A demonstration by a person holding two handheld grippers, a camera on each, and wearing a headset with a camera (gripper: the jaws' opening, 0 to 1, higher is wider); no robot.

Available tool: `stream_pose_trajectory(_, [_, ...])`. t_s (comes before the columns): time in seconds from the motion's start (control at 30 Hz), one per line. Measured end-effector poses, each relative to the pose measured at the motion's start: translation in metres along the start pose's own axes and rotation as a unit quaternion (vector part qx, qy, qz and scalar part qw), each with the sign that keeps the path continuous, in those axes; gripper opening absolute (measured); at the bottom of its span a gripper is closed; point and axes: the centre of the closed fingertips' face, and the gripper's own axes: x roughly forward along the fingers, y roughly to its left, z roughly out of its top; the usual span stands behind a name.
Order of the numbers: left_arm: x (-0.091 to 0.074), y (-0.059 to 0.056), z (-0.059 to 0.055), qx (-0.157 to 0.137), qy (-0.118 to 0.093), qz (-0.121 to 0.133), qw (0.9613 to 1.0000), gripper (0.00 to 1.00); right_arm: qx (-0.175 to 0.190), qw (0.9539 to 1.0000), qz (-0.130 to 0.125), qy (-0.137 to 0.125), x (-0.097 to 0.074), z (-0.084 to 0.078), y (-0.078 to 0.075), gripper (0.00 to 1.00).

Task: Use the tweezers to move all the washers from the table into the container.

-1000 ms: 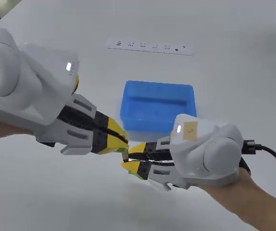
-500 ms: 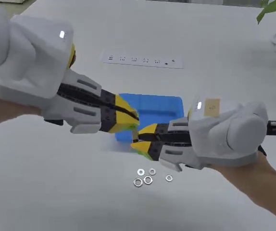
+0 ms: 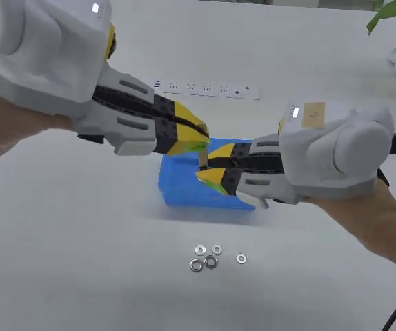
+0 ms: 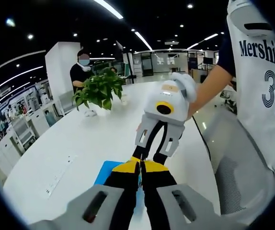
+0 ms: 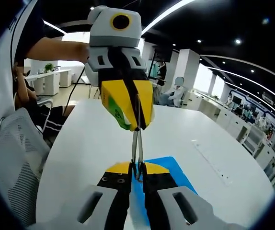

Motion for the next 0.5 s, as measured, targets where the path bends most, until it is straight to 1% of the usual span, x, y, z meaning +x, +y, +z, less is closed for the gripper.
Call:
stream_pose_trajectory(0.1, [0.004, 0.010, 0.000, 0.006, 0.001, 0.000, 1.0000, 0.06, -0.002, 1.0000, -0.004, 0.000, 0.003, -0.001, -0.009, 0.09])
stream_pose_trajectory(0.2, [0.007, 0.018, -0.003, 0.011, 0.003, 0.000, 0.9999, 0.06, -0.003, 1.0000, -0.008, 0.002, 0.007, -0.005, -0.018, 0.09])
stream_pose_trajectory(0.27, [0.011, 0.025, -0.007, 0.010, 0.003, -0.002, 0.9999, 0.06, -0.001, 1.0000, -0.009, 0.003, 0.010, -0.008, -0.022, 0.09])
stream_pose_trajectory(0.37, [0.017, 0.032, -0.014, 0.009, 0.003, -0.003, 0.9999, 0.06, 0.001, 0.9999, -0.009, 0.007, 0.015, -0.014, -0.029, 0.09])
stream_pose_trajectory(0.43, [0.021, 0.035, -0.019, 0.005, 0.005, -0.005, 1.0000, 0.06, 0.004, 0.9999, -0.008, 0.012, 0.021, -0.022, -0.033, 0.09])
stream_pose_trajectory(0.47, [0.023, 0.040, -0.024, 0.005, 0.006, -0.006, 0.9999, 0.06, 0.005, 0.9999, -0.008, 0.014, 0.022, -0.025, -0.034, 0.09])
stream_pose_trajectory(0.5, [0.026, 0.041, -0.026, 0.005, 0.007, -0.008, 0.9999, 0.06, 0.006, 0.9998, -0.008, 0.016, 0.024, -0.028, -0.036, 0.09])
